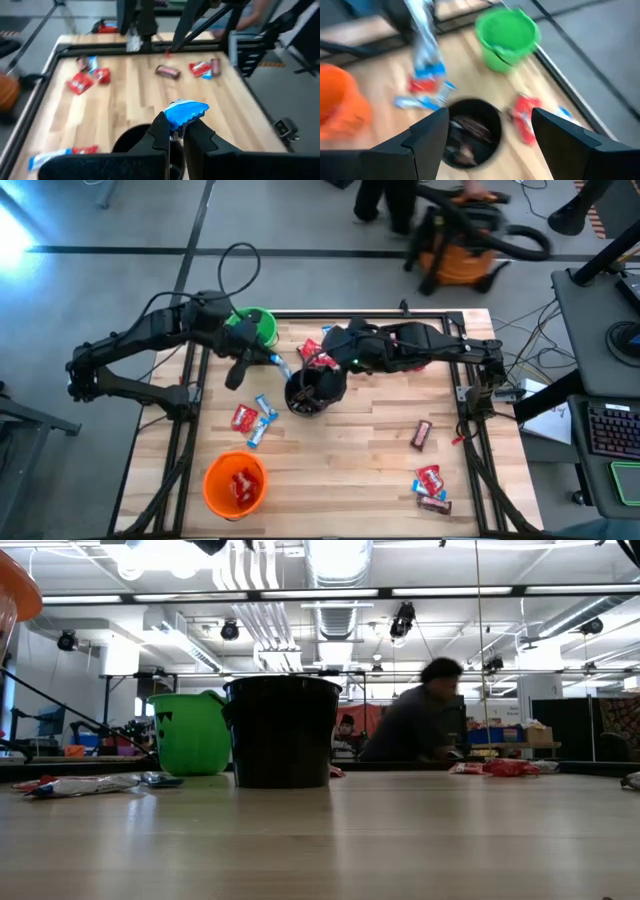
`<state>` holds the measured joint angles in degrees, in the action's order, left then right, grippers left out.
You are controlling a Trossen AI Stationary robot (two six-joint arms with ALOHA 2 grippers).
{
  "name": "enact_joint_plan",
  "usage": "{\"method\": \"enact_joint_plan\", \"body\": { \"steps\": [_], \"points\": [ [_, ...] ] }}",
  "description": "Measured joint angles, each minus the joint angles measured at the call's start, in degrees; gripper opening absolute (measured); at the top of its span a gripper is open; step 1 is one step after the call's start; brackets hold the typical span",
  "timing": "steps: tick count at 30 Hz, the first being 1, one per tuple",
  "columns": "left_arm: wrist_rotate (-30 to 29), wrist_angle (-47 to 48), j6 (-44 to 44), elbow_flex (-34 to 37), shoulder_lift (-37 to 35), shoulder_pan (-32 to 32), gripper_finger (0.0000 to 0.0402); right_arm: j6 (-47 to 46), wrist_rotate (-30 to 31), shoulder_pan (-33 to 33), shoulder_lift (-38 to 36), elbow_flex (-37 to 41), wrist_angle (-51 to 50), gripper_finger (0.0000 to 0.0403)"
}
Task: Sort candy
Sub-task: Put the white chocolate into the green bucket
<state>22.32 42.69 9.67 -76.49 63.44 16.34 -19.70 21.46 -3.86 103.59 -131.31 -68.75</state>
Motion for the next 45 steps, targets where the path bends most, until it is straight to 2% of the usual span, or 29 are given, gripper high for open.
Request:
{"method": "enact_joint_plan", "body": {
  "steps": [6, 14, 25, 32, 36, 40, 45],
  "points": [
    [-2.6, 2.4, 0.0, 0.4, 0.2, 4.5, 0.0, -2.4, 1.1, 1.0, 0.1, 0.4, -9.1, 0.0274],
    [-5.4, 5.3, 0.8, 1.2, 0.2, 13.9, 0.0, -3.5, 1.1, 1.1, 0.2, 1.4, -11.1, 0.0261],
    [-4.9, 9.9, 7.1, 1.3, 0.9, 31.3, 0.0, -3.5, 4.3, 2.5, 0.2, 3.6, -14.0, 0.0267],
    [-2.9, 14.1, 11.7, 1.3, 5.8, 40.1, 0.0, -6.8, 5.1, 4.5, 0.2, 5.5, -16.7, 0.0262],
    [-1.8, 15.9, 14.0, 1.3, 9.8, 42.8, 0.0, -6.9, 5.6, 5.4, 0.2, 5.7, -16.7, 0.0259],
    [-1.4, 16.5, 15.4, 1.3, 12.9, 43.1, 0.0, -7.8, 5.6, 6.0, 0.2, 5.7, -16.6, 0.0258],
    [2.3, 16.9, 16.8, 1.3, 14.6, 43.1, 0.0009, -7.8, 5.7, 6.1, 0.2, 5.7, -16.6, 0.026]
  ]
}}
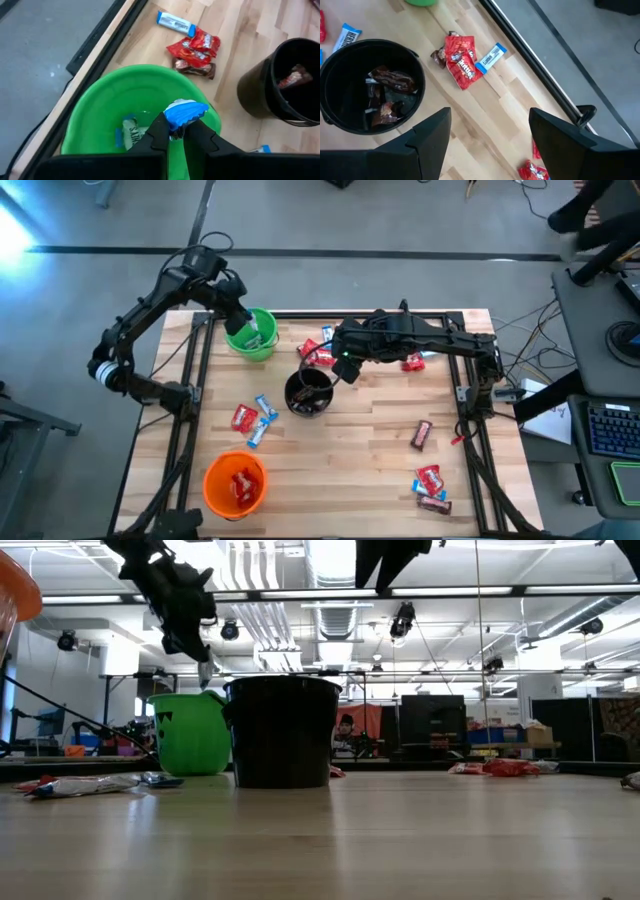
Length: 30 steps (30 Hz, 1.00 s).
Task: Sort candy
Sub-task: Put the white chocolate into the green bucket
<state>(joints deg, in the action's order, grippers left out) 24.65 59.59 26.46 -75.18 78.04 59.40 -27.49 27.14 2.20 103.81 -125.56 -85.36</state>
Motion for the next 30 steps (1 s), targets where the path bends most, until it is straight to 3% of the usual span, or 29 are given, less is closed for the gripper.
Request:
{"method": "enact_joint_plan", "body": {
  "steps": [18, 23, 26, 30],
  "points": [
    [-3.3, 2.2, -0.4, 0.0, -4.2, 0.0, 0.0141, 0.0, 0.0, 0.6, 0.0, 0.0, 0.3, 0.0274],
    [-3.2, 2.5, 0.0, 0.0, -4.2, 0.0, 0.0158, -1.1, 0.0, 0.6, 0.0, 0.0, 0.3, 0.0274],
    [-0.6, 3.5, 0.3, 0.0, -4.2, -0.3, 0.0153, -2.2, 0.1, 0.7, 0.0, 0.0, -0.9, 0.0274],
    [8.1, 3.4, 2.1, 0.0, -4.5, -0.8, 0.0128, -7.0, 4.0, 1.5, 0.0, 1.0, -3.0, 0.0272]
  ]
}}
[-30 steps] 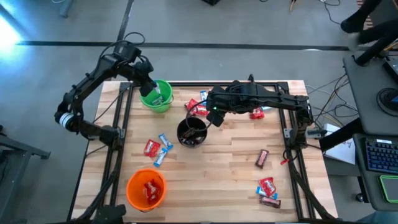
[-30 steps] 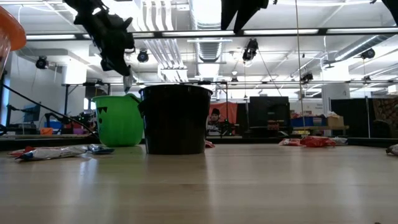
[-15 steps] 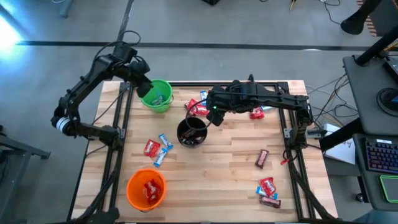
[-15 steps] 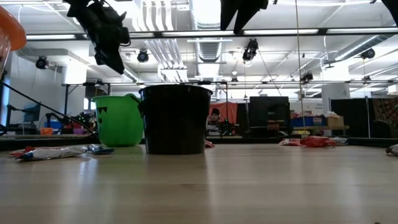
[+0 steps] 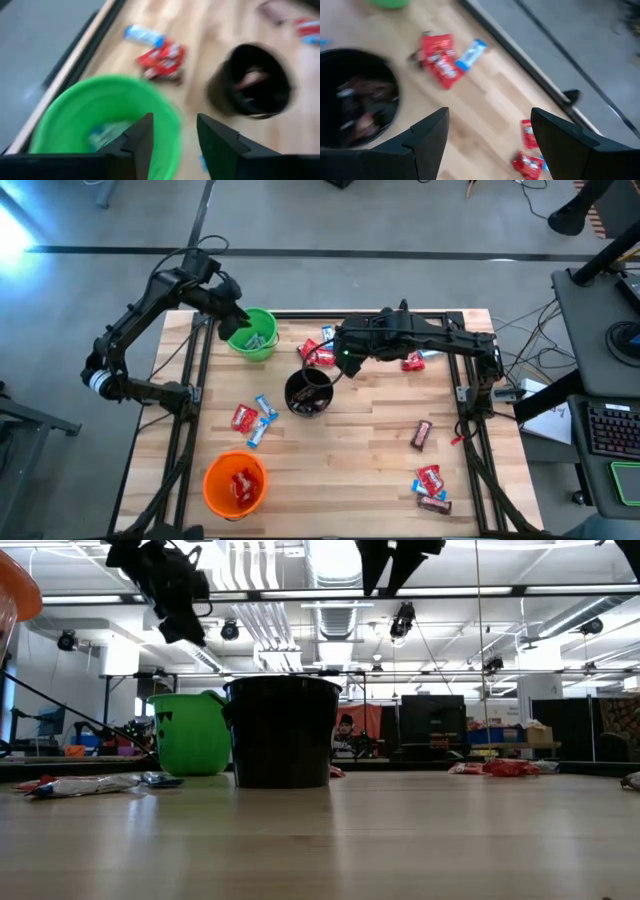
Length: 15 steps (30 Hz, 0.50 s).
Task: Sort candy
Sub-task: Put the white chocolate into the green bucket
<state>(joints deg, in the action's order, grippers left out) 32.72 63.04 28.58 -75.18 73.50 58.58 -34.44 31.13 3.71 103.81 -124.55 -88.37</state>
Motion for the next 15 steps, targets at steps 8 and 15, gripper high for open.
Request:
{"method": "enact_joint_plan", "body": {
  "steps": [8, 15],
  "points": [
    [7.8, -0.4, 5.1, 0.0, -0.9, -3.0, 0.0023, -4.3, 0.4, 4.4, 0.0, 9.0, 1.7, 0.027],
    [7.9, -1.0, 6.3, 0.0, -1.5, -4.3, 0.0006, -4.0, -2.8, 10.6, 0.0, 16.8, 14.4, 0.027]
  ]
}}
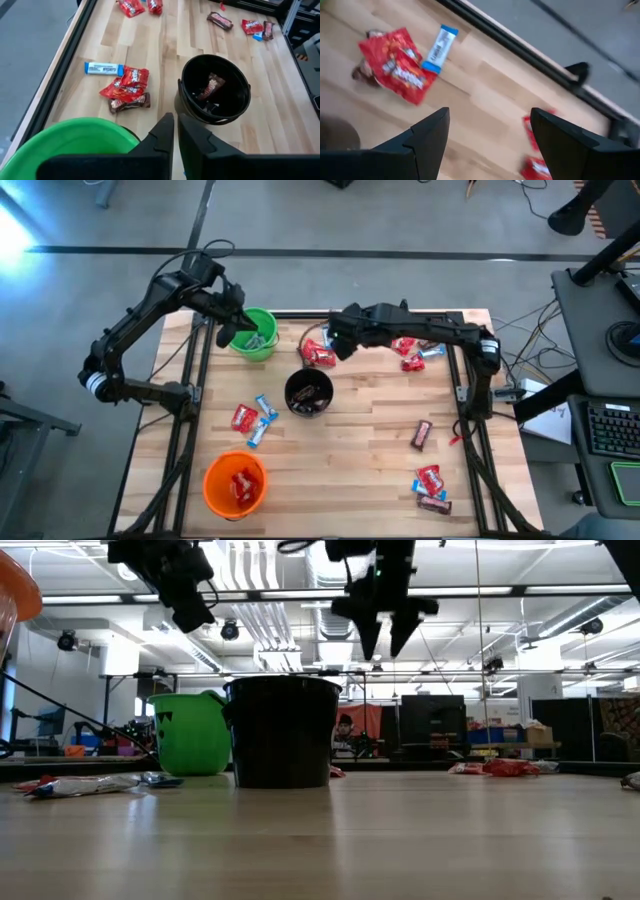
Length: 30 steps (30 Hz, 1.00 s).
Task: Sort candy
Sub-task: Put the white chocolate into the green bucket
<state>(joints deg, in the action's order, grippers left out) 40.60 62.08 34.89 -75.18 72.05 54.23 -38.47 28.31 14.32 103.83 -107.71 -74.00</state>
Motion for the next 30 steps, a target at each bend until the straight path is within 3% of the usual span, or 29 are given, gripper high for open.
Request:
{"method": "enact_joint_plan", "body": {
  "steps": [7, 14, 20, 30],
  "points": [
    [0.5, -0.9, -0.1, 0.0, -0.9, -0.6, 0.0001, 3.5, -3.1, 6.1, 0.0, 3.4, 13.3, 0.027],
    [2.5, -5.9, -4.9, 0.0, -2.0, -2.1, 0.0, 6.5, -10.7, 12.5, 0.0, 4.8, 22.4, 0.0274],
    [2.1, -10.5, -10.3, 0.0, -2.5, -3.7, 0.0, 8.3, -16.9, 17.1, 2.1, 6.7, 26.7, 0.0274],
    [1.8, -13.5, -15.2, 0.0, -2.5, -4.3, 0.0, 12.6, -23.8, 18.7, 9.6, 5.8, 30.0, 0.0274]
  ]
}}
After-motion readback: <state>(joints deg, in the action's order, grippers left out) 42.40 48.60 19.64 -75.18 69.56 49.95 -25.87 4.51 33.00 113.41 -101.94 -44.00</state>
